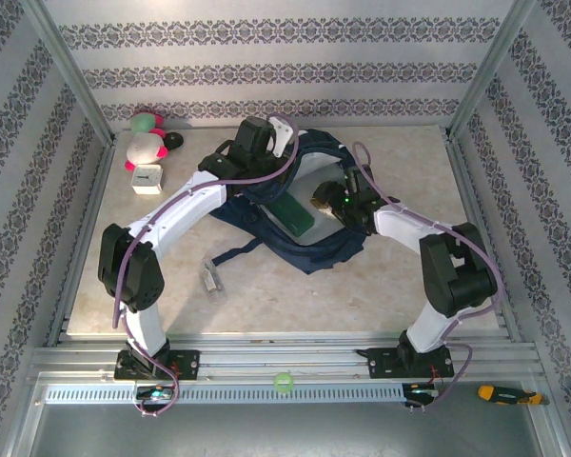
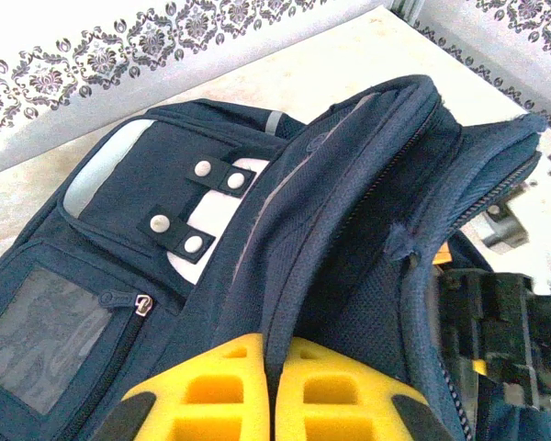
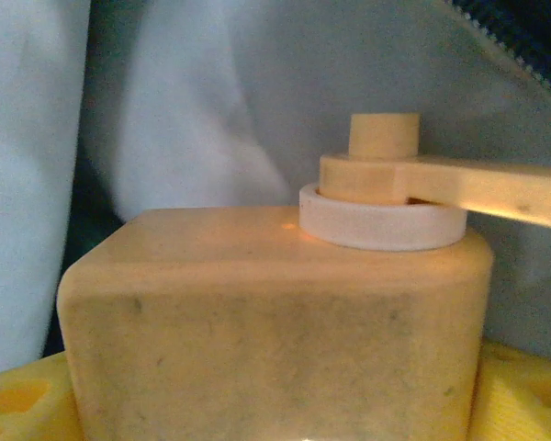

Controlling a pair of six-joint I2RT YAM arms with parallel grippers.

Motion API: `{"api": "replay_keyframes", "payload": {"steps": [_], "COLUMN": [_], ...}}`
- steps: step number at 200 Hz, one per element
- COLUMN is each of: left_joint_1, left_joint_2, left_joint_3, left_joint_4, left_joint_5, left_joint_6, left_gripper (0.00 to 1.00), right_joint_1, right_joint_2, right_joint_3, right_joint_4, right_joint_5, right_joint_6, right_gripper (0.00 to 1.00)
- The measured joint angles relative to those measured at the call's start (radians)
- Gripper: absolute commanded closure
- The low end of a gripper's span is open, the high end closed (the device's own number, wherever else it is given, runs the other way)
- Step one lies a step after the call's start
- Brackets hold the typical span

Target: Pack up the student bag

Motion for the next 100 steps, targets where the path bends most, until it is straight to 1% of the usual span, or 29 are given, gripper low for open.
{"api": "replay_keyframes", "payload": {"steps": [19,54,100], "left_joint_1": [0.000,0.000,0.000], "left_joint_2": [-0.001,-0.004,-0.012], "left_joint_3": [-0.001,-0.013,-0.030], "left_joint_4": [0.000,0.006,0.016], "left_joint_5": [0.000,0.007,0.015], "left_joint_6": [0.000,-0.003,-0.004], "left_gripper": [1.00,1.00,1.00], "right_joint_1": [0.000,0.000,0.000], "right_joint_2": [0.027,0.055,0.075], "right_joint_3": [0.000,0.000,-0.025], "right_joint_4": [0.077,0.190,0.288], "right_joint_5": [-0.010,-0.019,-0.035], "right_joint_6": [0.050,0.117,0.174], "right_gripper": [0.19,0.10,0.05]}}
